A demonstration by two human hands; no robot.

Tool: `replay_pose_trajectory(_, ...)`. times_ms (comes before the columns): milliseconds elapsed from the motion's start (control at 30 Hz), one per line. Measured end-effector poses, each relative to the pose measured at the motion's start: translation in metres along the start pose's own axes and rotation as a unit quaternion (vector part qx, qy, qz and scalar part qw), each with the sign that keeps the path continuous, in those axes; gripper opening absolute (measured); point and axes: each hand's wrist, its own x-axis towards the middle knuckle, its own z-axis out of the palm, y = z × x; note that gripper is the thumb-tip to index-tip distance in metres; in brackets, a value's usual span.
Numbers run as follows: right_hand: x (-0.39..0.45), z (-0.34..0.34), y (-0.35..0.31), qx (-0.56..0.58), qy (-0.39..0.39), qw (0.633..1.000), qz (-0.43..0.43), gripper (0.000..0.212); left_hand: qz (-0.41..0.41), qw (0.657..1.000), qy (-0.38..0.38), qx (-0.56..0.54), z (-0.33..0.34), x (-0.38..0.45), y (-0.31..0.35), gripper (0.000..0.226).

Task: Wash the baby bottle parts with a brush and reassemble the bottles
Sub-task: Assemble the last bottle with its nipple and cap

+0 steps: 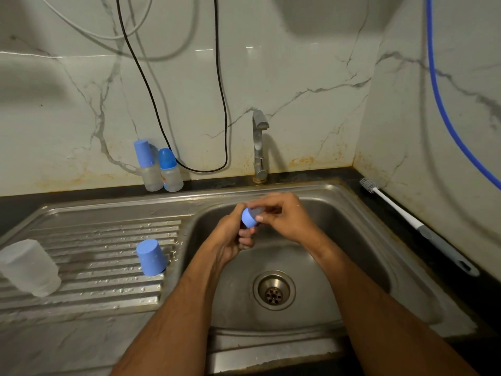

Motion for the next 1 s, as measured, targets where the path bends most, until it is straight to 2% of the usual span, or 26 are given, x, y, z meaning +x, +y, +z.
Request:
replay_pose_trajectory(67, -0.001, 0.000, 0.003, -0.009, 0.005, 1.000, -0.006, 0.028, -0.005, 1.000, -0.027, 0.000, 0.001, -0.002, 0.000, 0.056)
replay_pose_trajectory(200, -0.002, 0.001, 0.011, -0.036, 0.048, 0.998, -0.006, 0.021, 0.091, 0.995, -0.015, 0.025, 0.014, -0.002, -0.005, 0.056)
replay_pose_trajectory(300, -0.002, 0.002, 0.009, -0.051, 0.064, 0.997, 0.000, 0.017, 0.137, 0.980, 0.035, 0.140, 0.021, -0.001, -0.007, 0.052)
replay_pose_trajectory(400, -0.002, 0.001, 0.003, -0.104, 0.049, 0.993, 0.006, 0.012, 0.122, 0.968, 0.111, 0.191, 0.023, 0.004, -0.005, 0.049)
replay_pose_trajectory(533, 0.001, -0.008, -0.005, -0.174, 0.040, 0.984, 0.025, 0.012, 0.123, 0.963, 0.128, 0.201, 0.025, 0.005, 0.002, 0.043)
replay_pose_trajectory(633, 0.001, -0.012, -0.004, -0.183, 0.034, 0.982, 0.047, 0.012, 0.104, 0.960, 0.135, 0.223, 0.028, 0.005, 0.002, 0.040)
replay_pose_trajectory(733, 0.000, -0.012, -0.003, -0.168, 0.022, 0.984, 0.063, 0.012, 0.080, 0.967, 0.109, 0.216, 0.028, 0.003, 0.001, 0.041)
replay_pose_trajectory(800, -0.001, -0.012, -0.003, -0.107, 0.022, 0.992, 0.064, 0.009, 0.065, 0.979, 0.074, 0.179, 0.025, 0.000, 0.000, 0.045)
replay_pose_trajectory(900, -0.003, -0.012, -0.002, -0.009, -0.019, 1.000, 0.022, 0.029, -0.004, 0.995, 0.005, 0.103, 0.015, -0.003, 0.001, 0.056)
replay_pose_trajectory(1000, -0.005, -0.008, 0.000, -0.008, -0.058, 0.998, -0.017, 0.032, -0.066, 0.996, -0.051, 0.027, 0.005, -0.003, 0.002, 0.066)
